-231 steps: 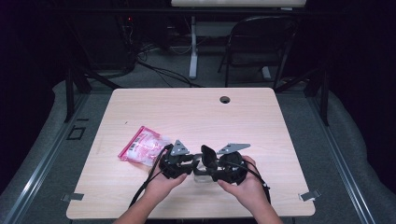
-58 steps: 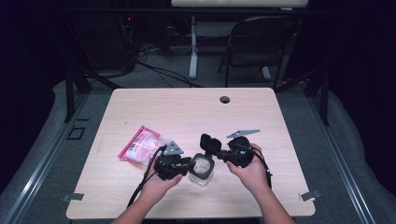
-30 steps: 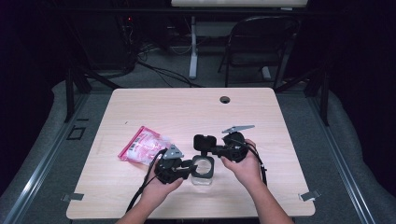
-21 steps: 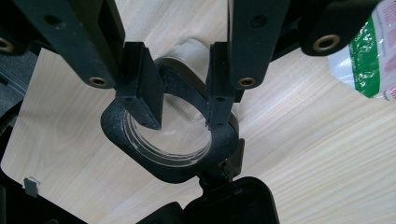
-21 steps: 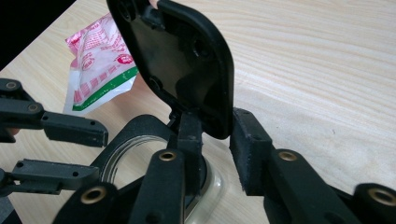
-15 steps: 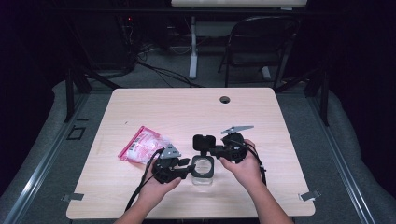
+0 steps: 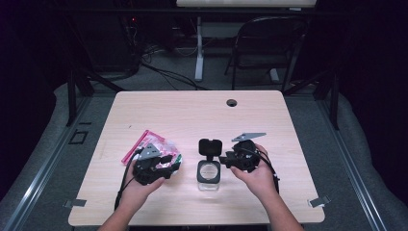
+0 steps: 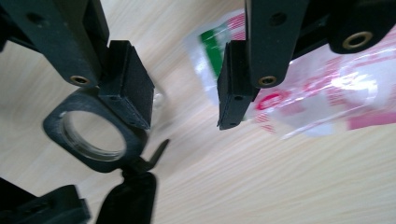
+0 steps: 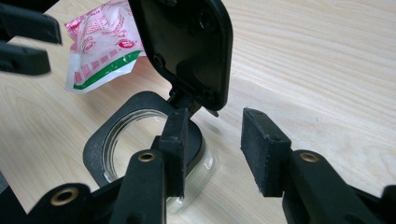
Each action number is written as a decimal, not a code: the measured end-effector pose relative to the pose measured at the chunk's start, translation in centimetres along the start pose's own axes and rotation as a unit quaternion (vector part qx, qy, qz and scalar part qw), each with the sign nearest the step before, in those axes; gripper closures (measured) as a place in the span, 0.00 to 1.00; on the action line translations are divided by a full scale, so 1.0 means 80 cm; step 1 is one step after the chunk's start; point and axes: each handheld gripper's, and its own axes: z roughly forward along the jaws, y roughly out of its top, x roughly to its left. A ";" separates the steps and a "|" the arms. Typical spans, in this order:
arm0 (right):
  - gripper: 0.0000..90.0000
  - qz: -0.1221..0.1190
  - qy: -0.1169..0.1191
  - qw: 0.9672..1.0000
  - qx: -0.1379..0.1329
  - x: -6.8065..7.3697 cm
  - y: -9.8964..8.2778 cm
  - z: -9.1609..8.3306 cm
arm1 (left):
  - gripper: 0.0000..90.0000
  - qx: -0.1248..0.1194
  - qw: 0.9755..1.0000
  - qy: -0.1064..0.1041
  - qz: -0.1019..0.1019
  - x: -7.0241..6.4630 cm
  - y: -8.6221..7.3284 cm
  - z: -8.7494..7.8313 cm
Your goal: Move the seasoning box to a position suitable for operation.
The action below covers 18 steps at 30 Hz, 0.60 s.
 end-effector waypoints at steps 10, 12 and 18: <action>0.64 -0.003 -0.010 1.000 -0.007 -0.003 -0.009 -0.008 | 0.53 -0.002 0.999 0.046 -0.002 0.033 -0.013 -0.033; 0.63 -0.003 -0.010 1.000 -0.009 -0.004 -0.009 -0.010 | 0.52 0.004 0.999 0.047 -0.005 0.037 -0.017 -0.036; 0.62 0.001 -0.014 1.000 -0.007 -0.003 -0.012 -0.013 | 0.54 0.008 0.999 0.052 -0.007 0.046 -0.030 -0.039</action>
